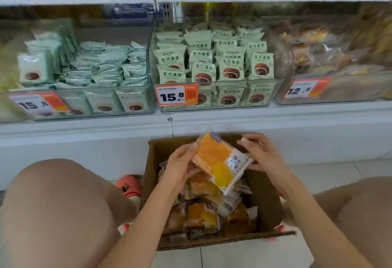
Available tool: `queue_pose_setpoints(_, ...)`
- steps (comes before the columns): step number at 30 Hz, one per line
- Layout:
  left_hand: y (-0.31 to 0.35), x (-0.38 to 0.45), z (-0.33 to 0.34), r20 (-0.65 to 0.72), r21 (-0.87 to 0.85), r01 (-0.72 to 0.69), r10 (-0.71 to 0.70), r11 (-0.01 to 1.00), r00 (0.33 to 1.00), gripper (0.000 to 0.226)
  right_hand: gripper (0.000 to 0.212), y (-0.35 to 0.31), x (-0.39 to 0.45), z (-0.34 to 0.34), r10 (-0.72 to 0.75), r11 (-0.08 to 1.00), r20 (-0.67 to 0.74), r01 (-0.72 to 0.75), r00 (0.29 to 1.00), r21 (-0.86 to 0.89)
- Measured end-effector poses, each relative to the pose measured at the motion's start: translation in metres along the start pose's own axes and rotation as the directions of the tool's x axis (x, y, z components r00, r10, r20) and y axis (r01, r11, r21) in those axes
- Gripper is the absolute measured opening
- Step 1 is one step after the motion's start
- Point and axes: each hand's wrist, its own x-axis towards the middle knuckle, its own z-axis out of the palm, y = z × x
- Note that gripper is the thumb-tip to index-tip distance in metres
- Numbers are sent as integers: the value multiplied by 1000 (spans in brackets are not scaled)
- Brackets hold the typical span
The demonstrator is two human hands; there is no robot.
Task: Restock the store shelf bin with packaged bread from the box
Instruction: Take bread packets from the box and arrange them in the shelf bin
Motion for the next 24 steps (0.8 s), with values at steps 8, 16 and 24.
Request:
queue_pose_setpoints(8, 102, -22, 65, 177, 185, -234, 202, 954, 963, 11, 15, -96, -1, -14, -155, 937, 282, 231, 947, -261)
queue_pose_setpoints(16, 230, -24, 137, 218, 338, -667, 634, 664, 742, 13, 15, -206, 3, -65, -357, 909, -12, 345, 934, -234)
queue_pose_setpoints(24, 344, 16, 269, 628, 551, -814, 734, -186, 258, 15, 24, -353, 2, -133, -579, 779, -207, 461, 788, -424)
